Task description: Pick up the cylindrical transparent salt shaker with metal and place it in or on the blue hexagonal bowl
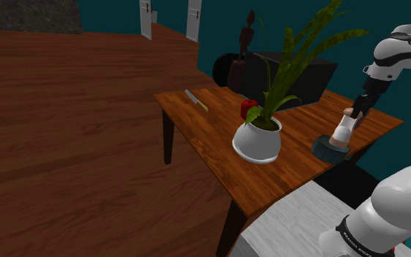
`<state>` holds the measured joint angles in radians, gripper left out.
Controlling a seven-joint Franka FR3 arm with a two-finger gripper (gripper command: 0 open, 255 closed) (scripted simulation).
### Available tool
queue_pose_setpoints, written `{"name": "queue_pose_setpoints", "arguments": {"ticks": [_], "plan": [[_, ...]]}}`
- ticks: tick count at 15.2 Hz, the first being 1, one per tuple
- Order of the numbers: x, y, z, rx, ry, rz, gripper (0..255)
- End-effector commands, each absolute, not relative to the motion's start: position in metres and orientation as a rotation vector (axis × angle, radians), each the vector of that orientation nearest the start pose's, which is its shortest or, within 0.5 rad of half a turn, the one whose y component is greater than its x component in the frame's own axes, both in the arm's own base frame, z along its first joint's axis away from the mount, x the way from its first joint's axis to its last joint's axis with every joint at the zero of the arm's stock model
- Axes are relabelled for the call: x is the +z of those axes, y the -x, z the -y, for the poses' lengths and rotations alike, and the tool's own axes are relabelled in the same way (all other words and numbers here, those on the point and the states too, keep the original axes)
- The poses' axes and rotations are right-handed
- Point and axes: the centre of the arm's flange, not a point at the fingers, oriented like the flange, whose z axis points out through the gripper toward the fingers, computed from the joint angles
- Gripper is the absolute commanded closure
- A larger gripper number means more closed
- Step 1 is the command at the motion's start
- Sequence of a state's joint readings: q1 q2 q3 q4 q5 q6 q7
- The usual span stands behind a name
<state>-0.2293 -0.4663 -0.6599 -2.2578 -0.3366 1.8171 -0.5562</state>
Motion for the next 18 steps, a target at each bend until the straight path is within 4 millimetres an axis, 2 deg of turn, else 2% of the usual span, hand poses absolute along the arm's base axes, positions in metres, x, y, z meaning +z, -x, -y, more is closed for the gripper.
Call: {"name": "queue_pose_setpoints", "arguments": {"ticks": [1, 6, 10, 18], "plan": [[0.497, -0.235, 0.372, 0.103, 3.131, -0.282, 0], [0.497, -0.235, 0.372, 0.103, 3.131, -0.282, 0], [0.547, -0.238, 0.372, 0.103, 3.131, -0.282, 0], [0.547, -0.238, 0.372, 0.103, 3.131, -0.282, 0]]}}
